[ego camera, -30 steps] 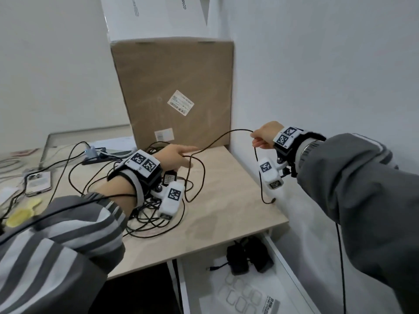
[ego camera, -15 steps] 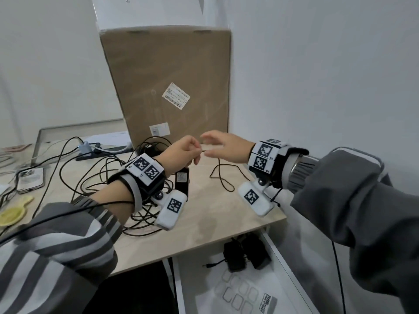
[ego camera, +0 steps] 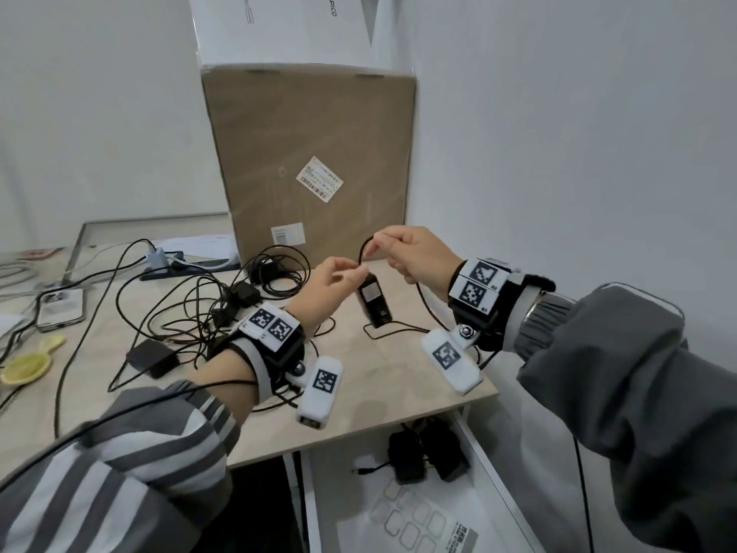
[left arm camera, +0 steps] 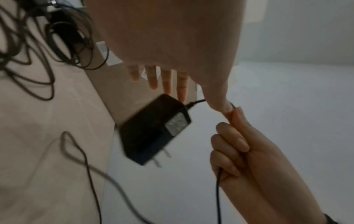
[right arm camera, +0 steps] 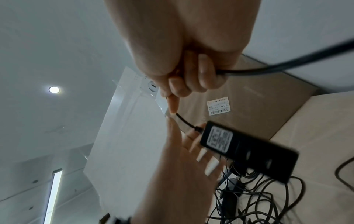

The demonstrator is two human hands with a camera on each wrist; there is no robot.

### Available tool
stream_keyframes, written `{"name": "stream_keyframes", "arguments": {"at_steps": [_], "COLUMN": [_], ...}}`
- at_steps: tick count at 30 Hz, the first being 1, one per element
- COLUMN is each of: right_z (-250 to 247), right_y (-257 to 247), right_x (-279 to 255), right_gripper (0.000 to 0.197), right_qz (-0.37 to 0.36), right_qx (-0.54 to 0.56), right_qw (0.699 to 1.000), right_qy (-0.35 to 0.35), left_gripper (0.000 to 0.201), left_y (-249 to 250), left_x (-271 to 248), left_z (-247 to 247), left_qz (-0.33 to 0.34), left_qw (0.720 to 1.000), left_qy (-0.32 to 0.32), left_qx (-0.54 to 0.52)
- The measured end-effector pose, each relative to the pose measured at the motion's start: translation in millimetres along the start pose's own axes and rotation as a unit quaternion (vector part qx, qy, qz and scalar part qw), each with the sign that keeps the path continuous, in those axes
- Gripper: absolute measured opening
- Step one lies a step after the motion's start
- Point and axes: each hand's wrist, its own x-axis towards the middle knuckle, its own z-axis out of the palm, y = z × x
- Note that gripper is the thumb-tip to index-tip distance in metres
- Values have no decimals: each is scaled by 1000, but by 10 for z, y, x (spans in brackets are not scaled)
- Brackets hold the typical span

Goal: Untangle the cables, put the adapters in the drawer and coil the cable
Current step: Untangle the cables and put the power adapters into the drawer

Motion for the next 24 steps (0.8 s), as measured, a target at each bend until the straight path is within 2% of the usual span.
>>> {"name": "stream_keyframes", "arguments": {"at_steps": [3,5,9,11,13,16,18,20,24], "right_z": [-64,-86,-106,-136,-206,-352,-384,-307,10], "right_y": [-39,-53,-78,-78,-52,4,30,45,86], "right_x": [-17,-32,-64,-76,-73,-82,-127,-198,-321], "right_gripper": [29,29,28,27,24,21,21,24,24], "right_qz": [-1,2,13,25,39,70,82,81,64], "right_qx": [13,25,25,20,-14,-36,-38,-47,-120], "right_qw": [1000,999,998,996,994,988,990,993,991], "right_qy": [21,29,57,79,105,134,110,72,-6], "left_gripper": [90,105,87,78,60,32,23,24,27], "left_y": [-224,-266,-166,-137,-117,-95,-114,-110,-43], "left_x": [-107,-157,-200,-185,-157,-133,-121,-112,-91], "left_z": [144,282,512,573,565,444,357,317,375], "left_qz": [-47,-55,-61,-64,-78,-104,-97,-95,-130], "left_qw": [996,990,981,979,977,986,994,994,989], "left_qy": [-39,-61,-66,-45,-5,26,36,50,31], "left_qx": [-68,-113,-170,-187,-200,-129,-44,28,59]}}
